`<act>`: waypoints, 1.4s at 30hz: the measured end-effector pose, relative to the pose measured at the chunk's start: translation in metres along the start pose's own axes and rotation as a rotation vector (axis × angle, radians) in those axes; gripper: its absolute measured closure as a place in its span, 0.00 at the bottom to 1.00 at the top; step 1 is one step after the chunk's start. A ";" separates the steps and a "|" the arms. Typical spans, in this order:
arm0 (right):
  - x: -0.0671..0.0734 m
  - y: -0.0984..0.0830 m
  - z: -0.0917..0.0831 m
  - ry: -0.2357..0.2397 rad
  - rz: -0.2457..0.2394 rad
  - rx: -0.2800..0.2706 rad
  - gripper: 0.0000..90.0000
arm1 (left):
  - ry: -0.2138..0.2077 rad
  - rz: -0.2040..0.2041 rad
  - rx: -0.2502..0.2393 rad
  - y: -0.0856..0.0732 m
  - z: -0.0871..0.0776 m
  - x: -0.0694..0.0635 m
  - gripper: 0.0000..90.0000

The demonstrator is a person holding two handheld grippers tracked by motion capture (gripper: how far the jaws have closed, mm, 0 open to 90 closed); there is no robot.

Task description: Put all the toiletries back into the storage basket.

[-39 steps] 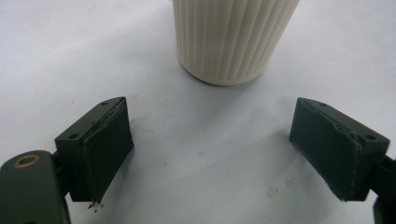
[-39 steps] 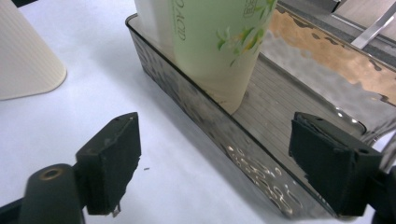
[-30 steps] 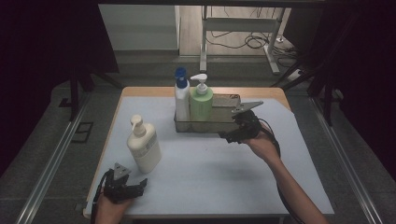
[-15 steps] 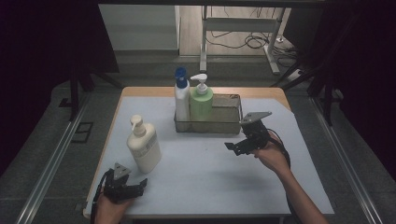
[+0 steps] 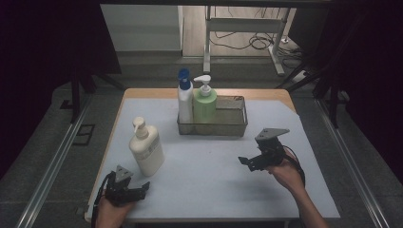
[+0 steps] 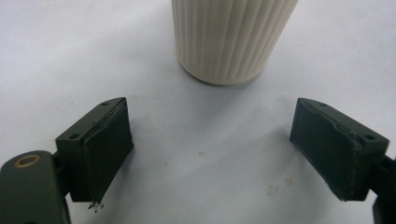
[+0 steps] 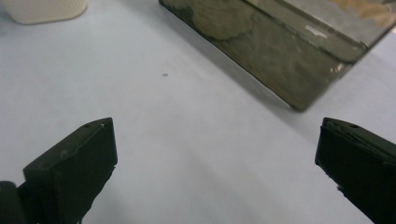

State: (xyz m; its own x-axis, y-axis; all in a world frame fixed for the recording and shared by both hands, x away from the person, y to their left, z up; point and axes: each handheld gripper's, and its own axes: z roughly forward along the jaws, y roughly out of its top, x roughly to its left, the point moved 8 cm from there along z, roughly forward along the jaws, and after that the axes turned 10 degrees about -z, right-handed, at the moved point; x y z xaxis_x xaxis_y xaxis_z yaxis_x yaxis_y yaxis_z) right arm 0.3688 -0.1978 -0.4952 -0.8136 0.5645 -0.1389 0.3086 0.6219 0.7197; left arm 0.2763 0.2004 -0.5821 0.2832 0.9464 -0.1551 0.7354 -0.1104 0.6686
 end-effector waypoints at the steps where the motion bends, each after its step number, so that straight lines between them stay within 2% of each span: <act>1: 0.001 -0.003 0.000 0.001 0.006 -0.002 0.00 | -0.001 0.000 0.000 0.000 0.000 0.000 0.15; 11: 0.008 -0.037 0.002 -0.028 0.035 0.012 0.00 | -0.012 -0.007 -0.003 0.001 -0.003 0.003 0.21; 15: 0.008 -0.052 0.007 -0.033 0.058 0.024 0.00 | -0.008 -0.009 -0.008 0.003 -0.005 0.006 0.24; 25: 0.010 -0.079 0.024 -0.044 0.072 0.069 0.00 | 0.007 -0.021 -0.029 0.008 -0.013 0.016 0.27; 30: 0.010 -0.088 0.030 -0.045 0.074 0.076 0.00 | 0.016 -0.035 -0.047 0.013 -0.017 0.022 0.30; 35: 0.011 -0.088 0.030 -0.049 0.073 0.072 0.00 | 0.021 -0.040 -0.060 0.019 -0.017 0.028 0.35; 39: 0.011 -0.088 0.030 -0.048 0.074 0.071 0.00 | 0.019 -0.034 -0.072 0.027 -0.017 0.031 0.41; 42: 0.011 -0.088 0.030 -0.048 0.074 0.071 0.00 | 0.031 -0.013 -0.069 0.034 -0.015 0.034 0.46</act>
State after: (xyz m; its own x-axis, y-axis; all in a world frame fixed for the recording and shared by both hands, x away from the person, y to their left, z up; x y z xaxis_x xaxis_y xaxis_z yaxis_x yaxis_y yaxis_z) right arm 0.3475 -0.2302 -0.5808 -0.7631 0.6349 -0.1207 0.4027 0.6133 0.6795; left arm 0.3011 0.2330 -0.5536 0.2543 0.9566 -0.1421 0.6941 -0.0782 0.7156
